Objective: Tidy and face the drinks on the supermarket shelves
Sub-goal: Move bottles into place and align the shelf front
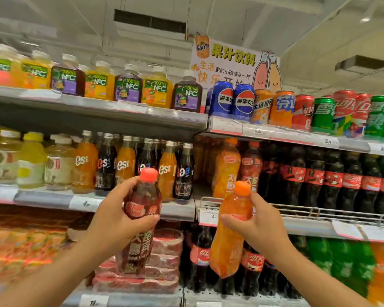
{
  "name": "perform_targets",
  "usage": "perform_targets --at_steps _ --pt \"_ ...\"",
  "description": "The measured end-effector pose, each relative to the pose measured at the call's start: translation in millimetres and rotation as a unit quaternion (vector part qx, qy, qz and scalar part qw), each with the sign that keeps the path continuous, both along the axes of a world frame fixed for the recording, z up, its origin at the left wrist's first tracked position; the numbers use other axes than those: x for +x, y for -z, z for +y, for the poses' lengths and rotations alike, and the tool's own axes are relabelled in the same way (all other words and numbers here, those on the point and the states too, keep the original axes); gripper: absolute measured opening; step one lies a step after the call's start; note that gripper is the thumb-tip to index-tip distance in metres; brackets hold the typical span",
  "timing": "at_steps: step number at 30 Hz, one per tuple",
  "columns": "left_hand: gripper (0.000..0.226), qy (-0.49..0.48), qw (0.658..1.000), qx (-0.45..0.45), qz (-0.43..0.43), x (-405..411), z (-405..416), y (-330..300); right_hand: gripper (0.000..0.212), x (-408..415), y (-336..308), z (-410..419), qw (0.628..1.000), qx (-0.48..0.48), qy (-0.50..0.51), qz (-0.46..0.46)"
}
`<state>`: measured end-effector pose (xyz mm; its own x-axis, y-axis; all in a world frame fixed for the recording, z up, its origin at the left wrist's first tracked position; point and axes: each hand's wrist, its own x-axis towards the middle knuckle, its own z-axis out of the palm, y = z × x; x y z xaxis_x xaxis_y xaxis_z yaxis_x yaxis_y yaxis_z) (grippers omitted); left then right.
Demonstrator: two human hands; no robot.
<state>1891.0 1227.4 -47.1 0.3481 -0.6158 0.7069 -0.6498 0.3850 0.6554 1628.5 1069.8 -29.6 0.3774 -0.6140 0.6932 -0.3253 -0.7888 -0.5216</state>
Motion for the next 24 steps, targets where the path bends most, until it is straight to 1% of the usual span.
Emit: perform_targets --at_steps 7,10,15,19,24 --pt "0.078 0.034 0.999 0.025 0.005 5.6 0.0 12.7 0.045 18.1 -14.8 13.2 1.0 0.013 -0.007 0.005" --pt "0.079 0.033 0.999 0.029 0.004 -2.5 -5.9 14.5 0.047 20.5 -29.6 9.7 1.0 -0.012 -0.017 0.006" --pt "0.077 0.019 0.999 0.024 0.011 -22.8 -17.9 14.0 0.057 23.4 -62.9 -13.4 0.998 -0.054 -0.024 -0.015" --pt "0.078 0.006 0.999 0.028 0.014 -27.8 -24.7 13.6 0.053 34.1 -83.0 -32.8 0.993 -0.105 -0.027 -0.042" --pt "0.077 0.008 0.999 0.026 0.017 -17.8 -28.3 12.6 0.055 56.9 -95.1 -55.9 0.991 -0.116 -0.012 -0.067"
